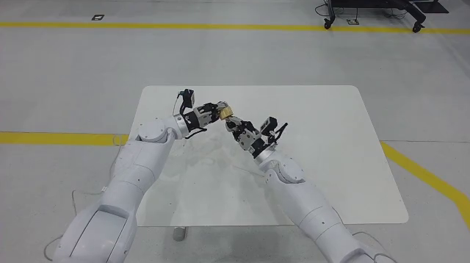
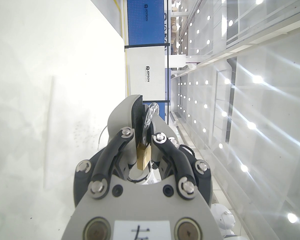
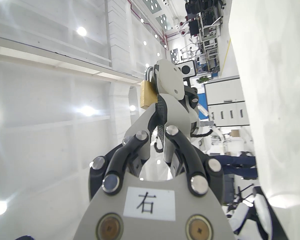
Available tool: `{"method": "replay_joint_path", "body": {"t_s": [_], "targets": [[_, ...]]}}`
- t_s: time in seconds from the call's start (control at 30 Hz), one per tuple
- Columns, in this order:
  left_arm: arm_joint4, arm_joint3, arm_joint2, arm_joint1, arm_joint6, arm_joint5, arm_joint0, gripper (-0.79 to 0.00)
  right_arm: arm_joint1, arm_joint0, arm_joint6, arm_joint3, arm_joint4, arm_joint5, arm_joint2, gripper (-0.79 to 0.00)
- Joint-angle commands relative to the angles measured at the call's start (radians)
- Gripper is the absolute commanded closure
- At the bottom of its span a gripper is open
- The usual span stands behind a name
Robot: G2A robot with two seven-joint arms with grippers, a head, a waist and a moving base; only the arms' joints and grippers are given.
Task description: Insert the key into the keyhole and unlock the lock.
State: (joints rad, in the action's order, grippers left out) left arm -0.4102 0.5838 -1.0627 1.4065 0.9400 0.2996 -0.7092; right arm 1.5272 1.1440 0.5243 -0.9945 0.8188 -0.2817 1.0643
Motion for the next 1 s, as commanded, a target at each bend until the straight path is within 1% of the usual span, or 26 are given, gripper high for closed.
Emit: {"method": "replay_joint_path", "body": {"t_s": [0.0,0.13,0.33,0.37,0.4,0.43,0.47,0.5,0.53,0.6,0.63,0.7,0.8,0.87,0.97], "targets": [[-0.004,0.003,-0.002,0.000,0.005,0.009,-0.002,0.000,0.002,0.003,0.070,0.010,0.111,0.039,0.019,0.000],[-0.001,0.011,-0.004,-0.001,0.016,0.038,-0.006,0.000,0.008,-0.002,0.182,0.049,0.286,0.144,0.047,0.000],[0.009,0.014,-0.003,-0.001,0.017,0.052,-0.007,0.000,0.014,-0.026,0.215,0.103,0.285,0.129,0.044,0.000],[0.009,0.014,-0.004,-0.001,0.016,0.054,-0.007,0.000,0.015,-0.029,0.213,0.108,0.277,0.121,0.043,-0.172],[0.010,0.014,-0.005,-0.001,0.016,0.056,-0.007,0.000,0.015,-0.032,0.207,0.112,0.262,0.107,0.042,-0.283],[0.009,0.012,-0.006,-0.002,0.016,0.056,-0.007,0.000,0.014,-0.036,0.192,0.116,0.225,0.078,0.040,-0.443],[0.007,0.010,-0.008,-0.002,0.014,0.055,-0.007,0.000,0.012,-0.039,0.172,0.115,0.178,0.038,0.037,-0.634],[0.005,0.009,-0.011,-0.003,0.013,0.054,-0.007,0.000,0.010,-0.039,0.148,0.110,0.132,-0.007,0.035,-0.763],[0.005,0.007,-0.012,-0.003,0.011,0.052,-0.007,0.000,0.007,-0.037,0.123,0.102,0.077,-0.054,0.034,-0.785],[0.006,0.006,-0.014,-0.004,0.010,0.046,-0.007,0.000,-0.001,-0.026,0.059,0.077,-0.034,-0.136,0.039,-0.785],[0.008,0.006,-0.013,-0.004,0.010,0.042,-0.007,0.000,-0.005,-0.017,0.033,0.058,-0.086,-0.155,0.041,-0.785],[0.025,0.007,-0.006,-0.003,0.011,0.031,-0.004,0.000,-0.016,0.001,-0.025,0.013,-0.199,-0.168,0.049,-0.785],[0.076,0.018,0.022,0.001,0.012,0.025,-0.001,0.000,-0.033,0.054,-0.164,-0.088,-0.379,-0.207,0.077,-0.785],[0.150,0.031,0.059,0.006,0.000,0.023,0.002,0.000,-0.043,0.104,-0.210,-0.175,-0.415,-0.198,0.108,-0.785],[0.303,0.056,0.129,0.016,-0.055,0.017,0.003,0.000,-0.060,0.171,-0.222,-0.289,-0.436,-0.169,0.165,-0.785]]}}
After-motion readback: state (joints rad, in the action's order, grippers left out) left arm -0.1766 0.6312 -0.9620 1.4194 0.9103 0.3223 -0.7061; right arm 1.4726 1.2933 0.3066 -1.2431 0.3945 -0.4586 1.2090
